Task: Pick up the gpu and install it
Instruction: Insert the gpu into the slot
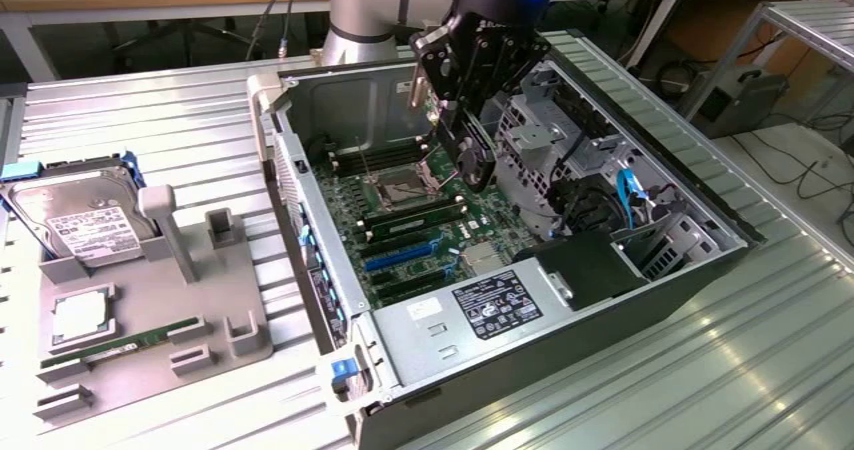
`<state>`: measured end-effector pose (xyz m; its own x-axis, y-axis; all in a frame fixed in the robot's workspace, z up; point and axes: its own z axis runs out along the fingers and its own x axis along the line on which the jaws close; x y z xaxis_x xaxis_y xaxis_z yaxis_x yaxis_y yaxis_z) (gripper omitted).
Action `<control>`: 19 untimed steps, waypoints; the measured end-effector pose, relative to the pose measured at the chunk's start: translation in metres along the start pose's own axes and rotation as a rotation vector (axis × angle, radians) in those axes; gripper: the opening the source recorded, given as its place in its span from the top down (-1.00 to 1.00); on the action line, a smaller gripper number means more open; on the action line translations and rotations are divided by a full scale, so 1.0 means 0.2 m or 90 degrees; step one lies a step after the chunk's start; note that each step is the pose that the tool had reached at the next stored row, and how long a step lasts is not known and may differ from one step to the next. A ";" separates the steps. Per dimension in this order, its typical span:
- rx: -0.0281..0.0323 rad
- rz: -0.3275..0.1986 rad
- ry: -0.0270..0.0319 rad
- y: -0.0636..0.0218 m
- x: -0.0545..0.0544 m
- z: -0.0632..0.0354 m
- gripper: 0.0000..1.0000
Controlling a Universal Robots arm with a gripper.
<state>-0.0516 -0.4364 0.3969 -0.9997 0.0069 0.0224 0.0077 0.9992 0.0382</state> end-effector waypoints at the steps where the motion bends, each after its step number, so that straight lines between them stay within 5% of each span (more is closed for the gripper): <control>1: 0.0003 -0.012 0.0004 0.000 -0.01 0.000 0.47; 6: 0.0029 -0.128 0.0049 0.000 -0.01 0.005 0.47; 19: 0.0065 -0.288 0.0110 0.000 -0.01 0.019 0.47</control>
<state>-0.0505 -0.4363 0.3930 -0.9020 -0.4311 0.0224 -0.4301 0.9020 0.0380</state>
